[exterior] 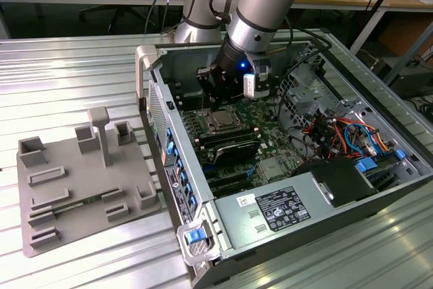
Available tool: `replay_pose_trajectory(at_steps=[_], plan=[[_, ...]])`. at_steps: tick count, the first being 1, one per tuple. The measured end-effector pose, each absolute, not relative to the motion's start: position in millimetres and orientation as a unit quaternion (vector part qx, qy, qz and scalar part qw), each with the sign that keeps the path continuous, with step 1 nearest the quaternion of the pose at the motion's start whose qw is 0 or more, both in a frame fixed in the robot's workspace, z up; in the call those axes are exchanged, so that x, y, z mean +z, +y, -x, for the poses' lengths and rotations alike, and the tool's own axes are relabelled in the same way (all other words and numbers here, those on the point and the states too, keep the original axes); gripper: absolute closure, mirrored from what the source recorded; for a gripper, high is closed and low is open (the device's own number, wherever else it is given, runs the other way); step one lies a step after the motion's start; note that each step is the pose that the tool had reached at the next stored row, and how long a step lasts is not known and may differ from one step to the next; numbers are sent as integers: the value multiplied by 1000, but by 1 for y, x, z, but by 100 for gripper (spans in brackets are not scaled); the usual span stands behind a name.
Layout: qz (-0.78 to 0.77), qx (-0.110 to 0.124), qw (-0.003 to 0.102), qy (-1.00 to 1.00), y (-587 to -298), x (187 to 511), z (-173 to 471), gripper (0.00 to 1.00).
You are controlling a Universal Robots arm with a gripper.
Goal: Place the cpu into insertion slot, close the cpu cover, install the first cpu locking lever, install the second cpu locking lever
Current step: 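Install the first cpu locking lever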
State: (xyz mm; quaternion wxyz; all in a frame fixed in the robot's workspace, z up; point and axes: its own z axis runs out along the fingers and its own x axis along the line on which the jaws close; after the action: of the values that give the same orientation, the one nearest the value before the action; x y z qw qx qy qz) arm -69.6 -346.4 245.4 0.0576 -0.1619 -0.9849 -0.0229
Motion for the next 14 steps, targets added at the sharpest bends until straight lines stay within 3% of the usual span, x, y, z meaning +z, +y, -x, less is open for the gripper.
replay_pose_trajectory(at_steps=[14], plan=[[161,-23,58,-985,-346,247,70,89]])
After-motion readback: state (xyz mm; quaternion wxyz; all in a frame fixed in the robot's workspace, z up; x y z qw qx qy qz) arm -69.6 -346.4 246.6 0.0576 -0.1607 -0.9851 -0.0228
